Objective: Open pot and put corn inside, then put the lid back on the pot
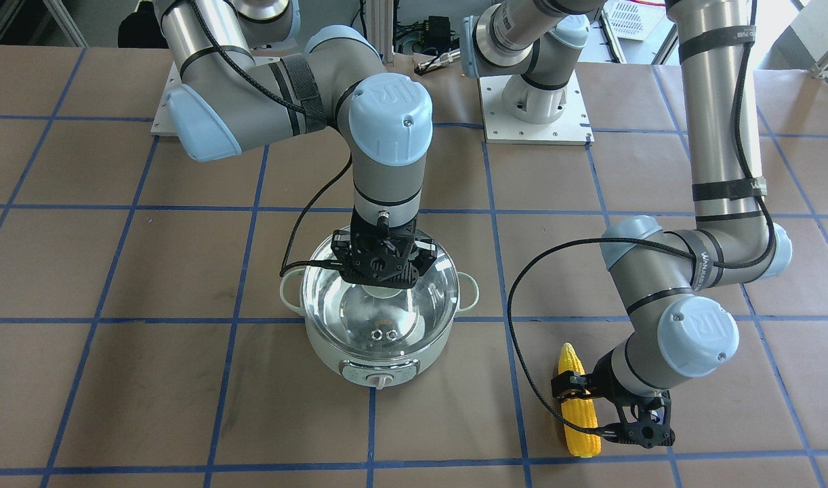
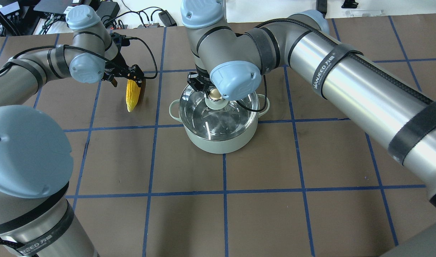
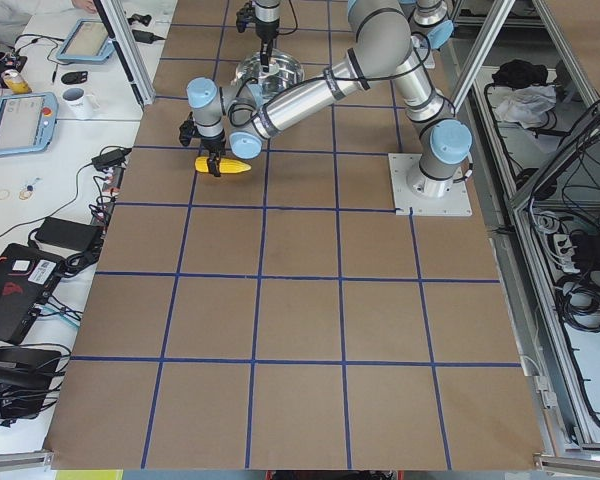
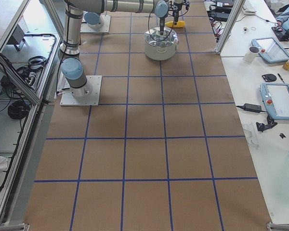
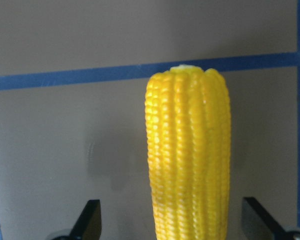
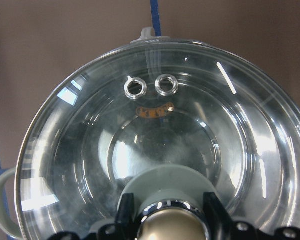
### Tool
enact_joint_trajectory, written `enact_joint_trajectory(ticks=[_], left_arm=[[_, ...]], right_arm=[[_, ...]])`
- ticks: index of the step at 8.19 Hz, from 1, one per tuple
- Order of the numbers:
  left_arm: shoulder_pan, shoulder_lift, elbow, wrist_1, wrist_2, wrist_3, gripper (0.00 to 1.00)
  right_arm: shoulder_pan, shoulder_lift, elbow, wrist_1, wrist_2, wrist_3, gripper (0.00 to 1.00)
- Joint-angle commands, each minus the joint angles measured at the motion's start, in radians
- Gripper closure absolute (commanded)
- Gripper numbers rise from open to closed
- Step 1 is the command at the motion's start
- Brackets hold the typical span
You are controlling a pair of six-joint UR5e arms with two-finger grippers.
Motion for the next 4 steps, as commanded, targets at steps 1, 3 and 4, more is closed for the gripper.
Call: enact_joint_trajectory(ticks=[1,3,4], left_arm=[[0.001,-0.026,0.0,0.003,0.0,-0.021,0.0],[0.001,-0.036,0.002,0.003,0.0,-0.028,0.45],[0.001,-0.034,0.002,0.003,0.0,-0.042,0.99]], right_arm=[[-0.011,-0.021,-0.015,0.02,0.033,-0.003,1.0],[-0.078,-0.081,-0.052,0.135,0.065,-0.076,1.0],[-0.143,-0.13,-0.055,0.19,0.09,-0.163,1.0]])
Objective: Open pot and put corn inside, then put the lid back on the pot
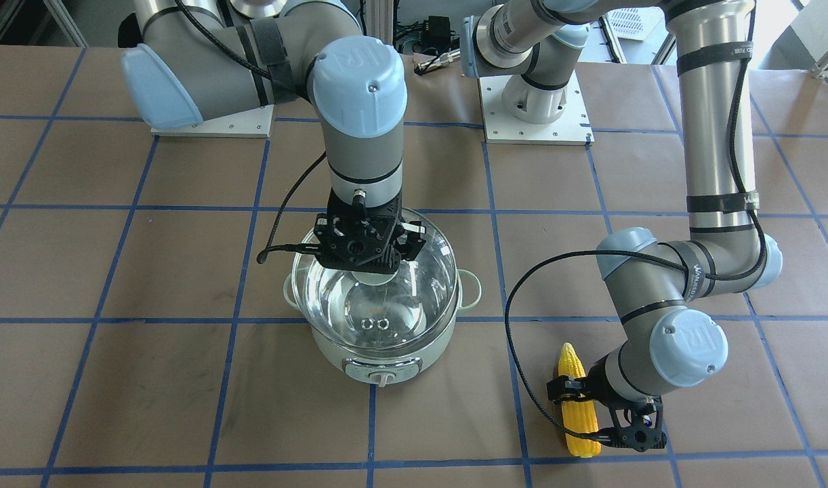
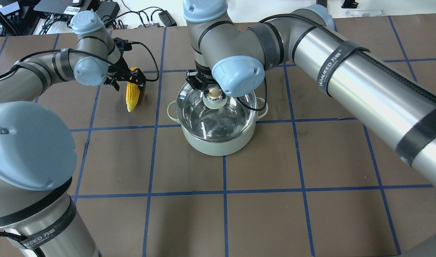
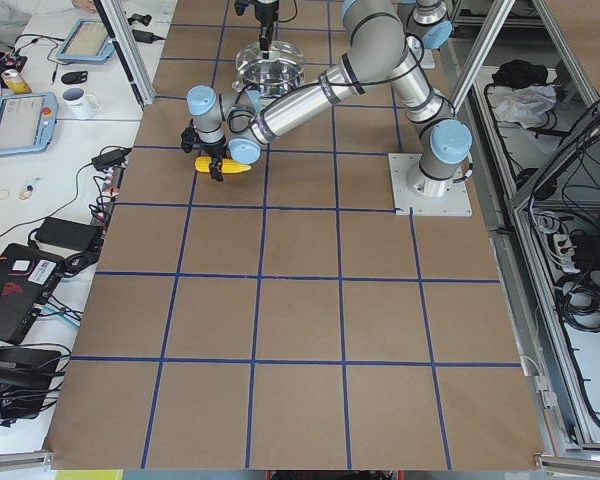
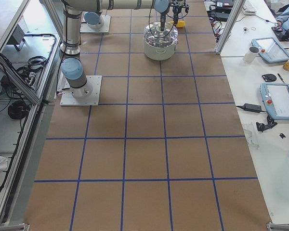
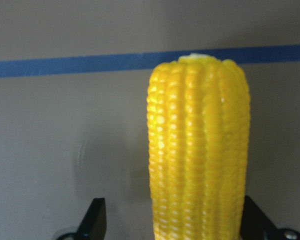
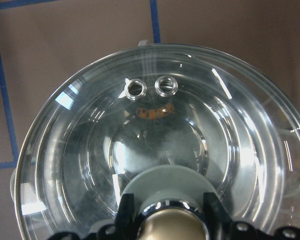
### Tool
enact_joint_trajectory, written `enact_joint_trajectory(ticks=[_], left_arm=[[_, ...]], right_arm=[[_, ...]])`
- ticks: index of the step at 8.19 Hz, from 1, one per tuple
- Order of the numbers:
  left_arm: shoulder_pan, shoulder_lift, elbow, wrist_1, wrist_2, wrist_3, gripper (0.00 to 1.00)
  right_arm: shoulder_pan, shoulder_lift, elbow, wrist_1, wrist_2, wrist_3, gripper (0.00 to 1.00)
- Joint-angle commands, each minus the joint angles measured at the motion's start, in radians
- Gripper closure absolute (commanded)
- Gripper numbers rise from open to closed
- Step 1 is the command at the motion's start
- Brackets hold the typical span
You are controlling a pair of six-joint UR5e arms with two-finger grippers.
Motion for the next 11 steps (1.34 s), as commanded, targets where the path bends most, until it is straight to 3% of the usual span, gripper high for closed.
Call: enact_joint_trajectory(ticks=[1,3,6,8,11], left_arm=[[-0.001,-0.002,0.005,0.0,0.0,-0.022,1.0],[-0.001,0.021,0.008,-0.007,0.017,-0.08,1.0],[-0.021,0.169,0.015,-0.121,0.011,-0.165,1.0],[-0.122,0.289,0.015,-0.164,0.012,-0.26,1.0],[-0.329,0.364,0.013,-0.174,-0.001,-0.412,1.0]], right_arm=[[-0.171,-0.109,-0.02,0.157,0.039,-0.208,1.0],[-0.347,-0.177,-0.018,0.297,-0.024,-0.506,1.0],[-0.597,-0.234,-0.016,0.355,-0.03,-0.764,1.0],[-0.63,-0.234,-0.013,0.354,-0.015,-0.81,1.0],[-0.633,-0.232,-0.009,0.356,-0.017,-0.818,1.0]])
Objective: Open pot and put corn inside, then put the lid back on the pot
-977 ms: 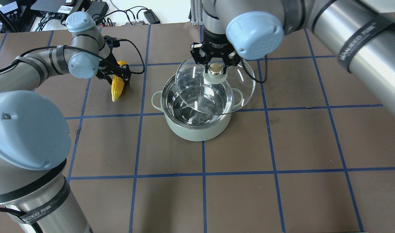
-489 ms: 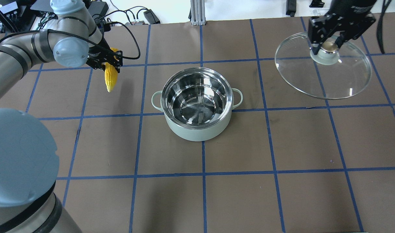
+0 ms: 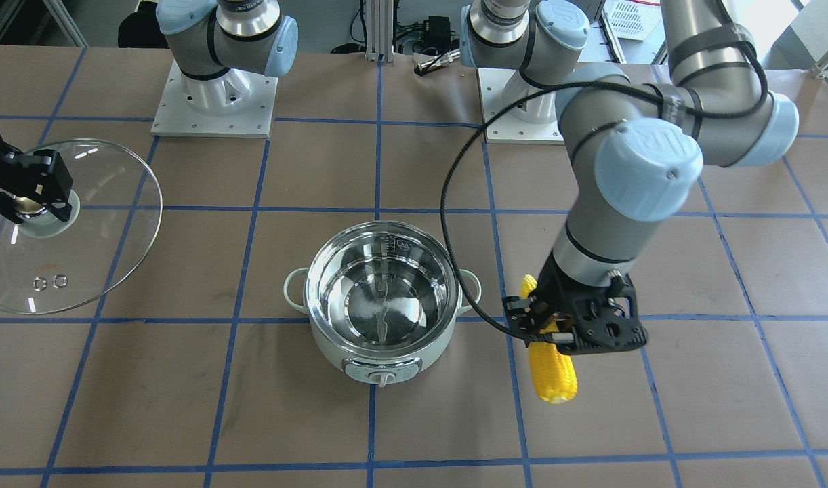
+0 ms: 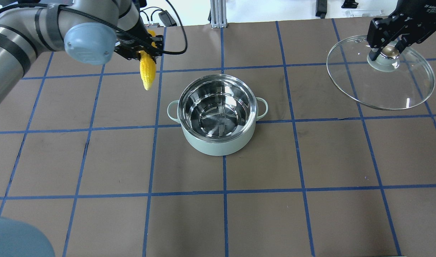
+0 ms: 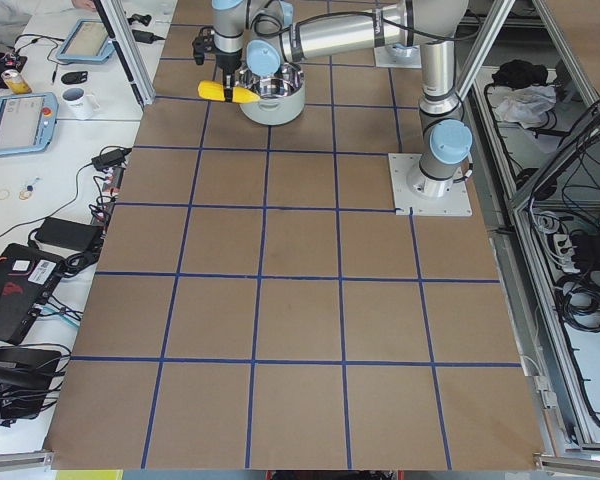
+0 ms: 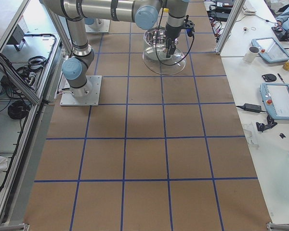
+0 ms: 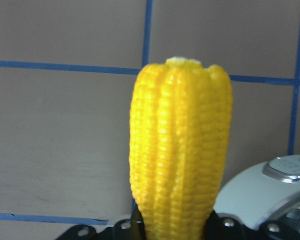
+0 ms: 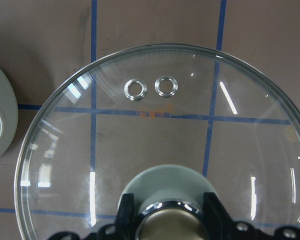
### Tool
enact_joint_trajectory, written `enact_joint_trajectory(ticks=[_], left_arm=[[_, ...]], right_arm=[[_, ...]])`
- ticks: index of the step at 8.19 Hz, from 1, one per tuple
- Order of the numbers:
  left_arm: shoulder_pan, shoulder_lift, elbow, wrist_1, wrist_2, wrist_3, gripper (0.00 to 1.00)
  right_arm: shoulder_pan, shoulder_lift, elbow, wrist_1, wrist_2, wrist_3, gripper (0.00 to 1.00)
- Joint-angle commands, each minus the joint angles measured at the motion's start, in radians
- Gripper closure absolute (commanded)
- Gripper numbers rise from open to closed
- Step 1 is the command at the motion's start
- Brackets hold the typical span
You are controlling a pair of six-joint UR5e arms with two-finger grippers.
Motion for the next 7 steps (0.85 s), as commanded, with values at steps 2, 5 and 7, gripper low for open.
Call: enact_joint_trajectory(ticks=[2,5,7], left_arm=[[-0.248,0.03,-0.008,0.007,-0.028,-0.243,1.0],[-0.286,-0.008,-0.032,-0.011,-0.095,-0.262,1.0],[-0.287,-0.067,-0.104,-0.01,-0.111,-0.264,1.0]], right_arm=[[-0.004,0.0,0.005,0.002,0.002,-0.006,1.0],[-0.002,-0.001,0.008,0.004,0.002,-0.006,1.0],[-0.001,-0.001,0.008,0.005,0.003,-0.006,1.0]])
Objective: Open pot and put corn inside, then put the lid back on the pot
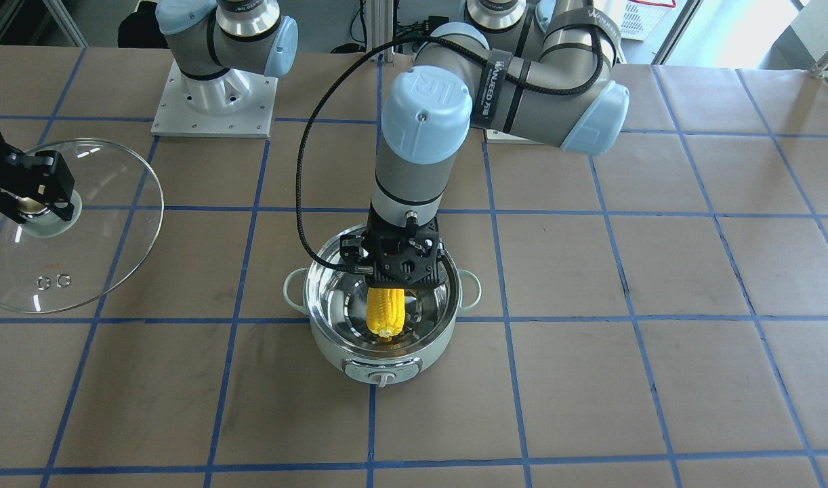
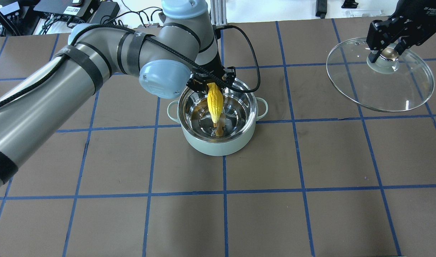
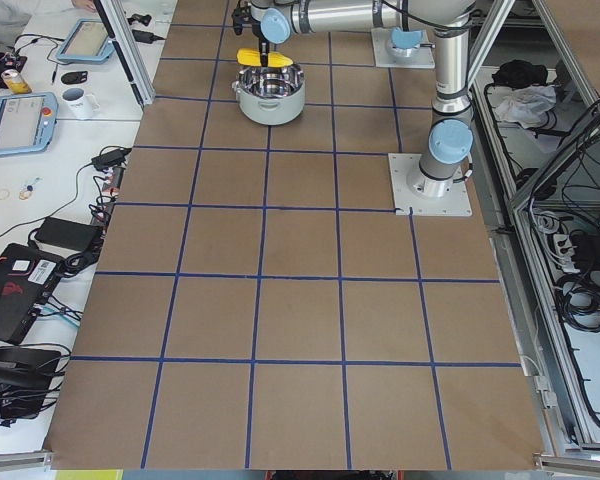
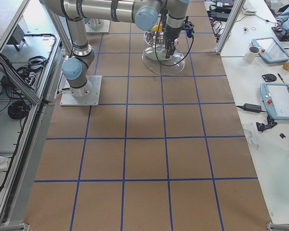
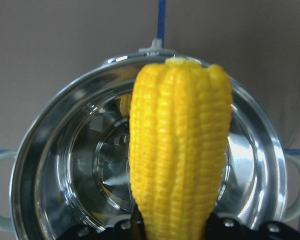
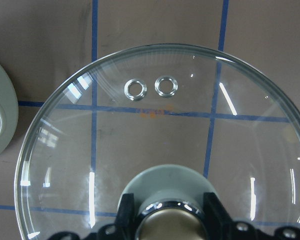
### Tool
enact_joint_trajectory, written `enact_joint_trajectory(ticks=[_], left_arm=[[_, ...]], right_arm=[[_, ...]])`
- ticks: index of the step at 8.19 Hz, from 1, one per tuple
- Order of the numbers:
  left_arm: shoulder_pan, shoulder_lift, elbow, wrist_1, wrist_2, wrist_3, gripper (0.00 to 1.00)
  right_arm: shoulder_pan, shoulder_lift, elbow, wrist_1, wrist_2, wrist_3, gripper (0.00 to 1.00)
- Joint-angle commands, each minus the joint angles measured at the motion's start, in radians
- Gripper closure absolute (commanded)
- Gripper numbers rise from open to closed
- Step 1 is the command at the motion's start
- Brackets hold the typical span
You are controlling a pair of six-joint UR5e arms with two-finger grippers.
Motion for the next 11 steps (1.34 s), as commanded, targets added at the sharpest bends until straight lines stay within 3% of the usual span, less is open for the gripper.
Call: enact_joint_trajectory(ticks=[1,6,7,8,9,11], left_arm=[[-0.004,-0.062,-0.064,0.0,-0.013,-0.006,1.0],[-0.004,-0.101,-0.066,0.011,-0.014,-0.003,1.0],[-0.004,-0.11,-0.066,0.015,-0.016,-0.003,0.73],[-0.004,-0.104,-0.063,0.009,-0.016,-0.002,0.08],[-0.004,-0.09,-0.061,0.0,-0.017,-0.002,0.0],[0.004,-0.063,-0.055,-0.076,-0.016,0.0,0.0]], right_arm=[[0.002,-0.002,0.002,0.003,0.003,0.0,1.0],[0.003,-0.002,0.002,0.013,0.003,0.0,1.0],[0.003,-0.002,0.002,0.015,0.003,0.0,1.0],[0.003,-0.002,0.002,0.016,0.001,0.0,1.0],[0.005,-0.002,0.002,0.015,0.003,0.001,1.0],[0.009,-0.003,0.002,0.015,0.004,0.012,1.0]])
